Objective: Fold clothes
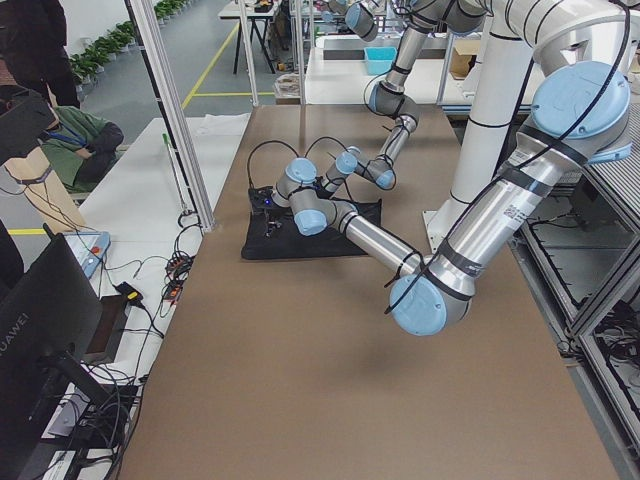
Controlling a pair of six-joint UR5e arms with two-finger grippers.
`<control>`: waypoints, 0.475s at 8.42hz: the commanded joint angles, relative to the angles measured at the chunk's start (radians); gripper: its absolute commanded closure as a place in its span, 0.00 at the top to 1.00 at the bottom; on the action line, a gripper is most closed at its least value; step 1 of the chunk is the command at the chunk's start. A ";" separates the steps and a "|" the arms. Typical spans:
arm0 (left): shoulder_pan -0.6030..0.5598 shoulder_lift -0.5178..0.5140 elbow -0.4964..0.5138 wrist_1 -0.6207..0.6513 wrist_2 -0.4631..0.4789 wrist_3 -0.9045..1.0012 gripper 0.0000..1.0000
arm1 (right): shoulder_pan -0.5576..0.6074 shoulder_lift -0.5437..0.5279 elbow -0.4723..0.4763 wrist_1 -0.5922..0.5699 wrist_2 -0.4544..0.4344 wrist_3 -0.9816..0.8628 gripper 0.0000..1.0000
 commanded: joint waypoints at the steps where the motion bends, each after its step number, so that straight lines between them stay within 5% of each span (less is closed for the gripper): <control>1: 0.000 -0.002 0.001 -0.001 0.000 0.000 1.00 | 0.002 -0.001 0.003 0.000 0.000 -0.016 0.61; 4: 0.000 -0.003 0.002 0.001 0.000 -0.002 1.00 | 0.010 -0.005 0.011 0.000 0.002 -0.034 0.40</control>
